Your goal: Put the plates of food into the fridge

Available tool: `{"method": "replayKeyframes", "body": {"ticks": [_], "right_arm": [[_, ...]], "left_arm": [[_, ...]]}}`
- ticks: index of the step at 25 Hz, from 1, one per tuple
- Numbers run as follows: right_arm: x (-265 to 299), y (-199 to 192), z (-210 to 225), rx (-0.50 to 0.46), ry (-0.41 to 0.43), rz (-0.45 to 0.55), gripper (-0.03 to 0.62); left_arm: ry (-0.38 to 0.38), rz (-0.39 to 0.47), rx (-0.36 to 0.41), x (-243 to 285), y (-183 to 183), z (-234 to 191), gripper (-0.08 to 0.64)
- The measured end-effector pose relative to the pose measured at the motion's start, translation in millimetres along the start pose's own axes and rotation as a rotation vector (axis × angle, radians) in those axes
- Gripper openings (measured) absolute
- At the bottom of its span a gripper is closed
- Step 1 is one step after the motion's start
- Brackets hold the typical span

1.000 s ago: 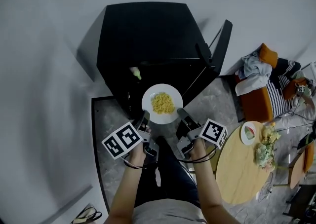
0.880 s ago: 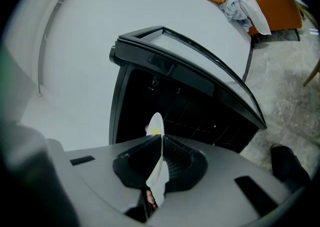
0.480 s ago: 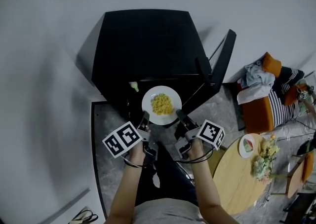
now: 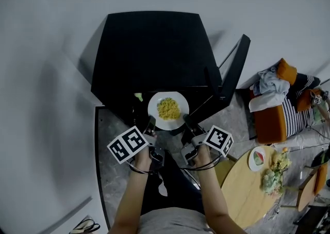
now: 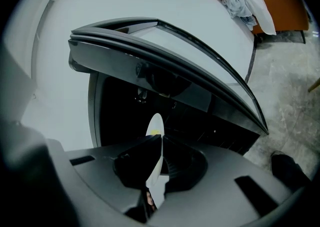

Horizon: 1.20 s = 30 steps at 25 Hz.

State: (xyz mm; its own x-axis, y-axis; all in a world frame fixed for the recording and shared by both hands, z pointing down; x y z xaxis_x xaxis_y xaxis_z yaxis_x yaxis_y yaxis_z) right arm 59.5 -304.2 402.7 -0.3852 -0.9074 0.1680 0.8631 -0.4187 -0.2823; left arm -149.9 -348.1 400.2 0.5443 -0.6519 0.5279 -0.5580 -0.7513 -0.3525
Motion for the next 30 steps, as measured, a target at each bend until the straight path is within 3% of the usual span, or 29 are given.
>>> {"method": "replayKeyframes", "body": {"ticks": [15, 30], "right_arm": [[12.6, 18.4, 6.1, -0.035, -0.027, 0.001, 0.021], [32.6, 26.2, 2.4, -0.112, -0.057, 0.031, 0.023]], "left_arm": [[0.015, 0.003, -0.013, 20.4, 3.4, 7.6, 0.035], [0.001, 0.035, -0.084, 32.6, 15.3, 8.5, 0.031]]}}
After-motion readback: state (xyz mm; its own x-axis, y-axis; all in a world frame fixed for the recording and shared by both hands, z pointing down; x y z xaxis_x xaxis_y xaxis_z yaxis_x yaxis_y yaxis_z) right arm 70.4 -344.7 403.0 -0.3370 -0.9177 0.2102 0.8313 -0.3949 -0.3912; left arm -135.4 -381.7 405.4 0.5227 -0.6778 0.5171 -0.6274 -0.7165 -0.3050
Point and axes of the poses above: the fingertips, and each gripper's own axes: x forward along the fingers, z to its right, y out of its top, the point moved 7 cm from there along -x, backward along the fingers, and after that the axes turned 8 degrees about y, right-handed, at the moved point
